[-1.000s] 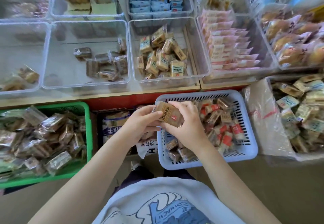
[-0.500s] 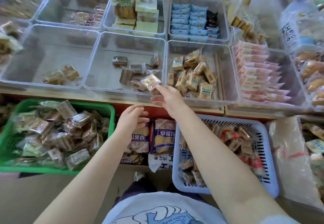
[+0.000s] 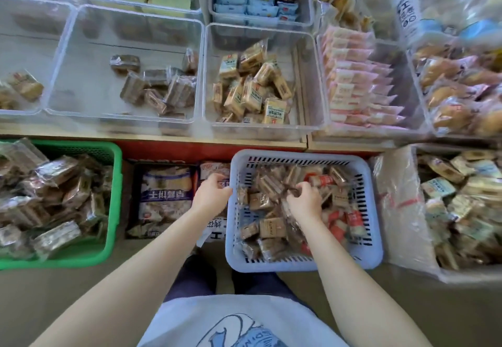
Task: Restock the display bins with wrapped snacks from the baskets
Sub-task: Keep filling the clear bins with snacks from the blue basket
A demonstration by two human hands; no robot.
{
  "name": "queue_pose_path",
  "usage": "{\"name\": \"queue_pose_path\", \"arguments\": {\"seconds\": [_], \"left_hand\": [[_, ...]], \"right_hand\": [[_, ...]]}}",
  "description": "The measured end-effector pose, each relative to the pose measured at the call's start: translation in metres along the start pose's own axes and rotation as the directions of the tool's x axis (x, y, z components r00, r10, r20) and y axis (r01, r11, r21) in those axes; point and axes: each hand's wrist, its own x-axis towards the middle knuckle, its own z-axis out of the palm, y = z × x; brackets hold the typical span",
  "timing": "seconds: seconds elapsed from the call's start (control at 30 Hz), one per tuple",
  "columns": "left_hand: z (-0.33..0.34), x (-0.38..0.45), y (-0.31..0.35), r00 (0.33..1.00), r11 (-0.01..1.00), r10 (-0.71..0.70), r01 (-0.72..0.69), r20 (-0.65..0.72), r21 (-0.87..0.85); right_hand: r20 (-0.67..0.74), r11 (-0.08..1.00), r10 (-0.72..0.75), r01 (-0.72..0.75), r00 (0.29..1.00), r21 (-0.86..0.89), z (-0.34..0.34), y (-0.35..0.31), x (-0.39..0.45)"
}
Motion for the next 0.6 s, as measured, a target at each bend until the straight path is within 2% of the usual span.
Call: {"name": "queue_pose_path", "arguments": {"seconds": [0.07,0.17,0.27,0.4,0.47,0.53,0.6], "left_hand": [[0.026,0.009,-0.002,0.999,0.996,-0.033,0.031,0.028,0.078],[0.055,0.023,-0.011,0.991,0.988,-0.130,0.126,0.035,0.094],[0.064,0.034,-0.022,0.988,0.984,-0.140,0.146,-0.063,0.101],[0.059,0.037,-0.034,0.983,0.986,-0.168,0.167,-0.070,-0.015],[0.055,0.037,-0.042,0.982,0.986,-0.166,0.168,-0.088,0.016],[0.049,0.037,-0.051,0.977,0.982,-0.190,0.189,-0.098,-0.021],[0.041,0.039,-0.058,0.971,0.972,-0.224,0.217,-0.083,-0.088]], "right_hand": [[0.075,0.996,-0.004,0.010,0.997,-0.084,0.006,0.027,0.012],[0.148,0.994,-0.020,0.036,0.989,-0.106,0.020,0.047,0.018],[0.119,1.000,0.015,-0.012,0.993,-0.029,0.023,0.047,0.020],[0.255,0.961,0.085,-0.147,0.963,0.233,0.007,0.037,0.018],[0.358,0.882,0.065,-0.221,0.931,0.416,0.000,0.038,0.016],[0.498,0.690,-0.021,-0.348,0.867,0.635,-0.007,0.040,0.013],[0.591,0.484,-0.118,-0.473,0.798,0.736,-0.010,0.039,0.011]]}}
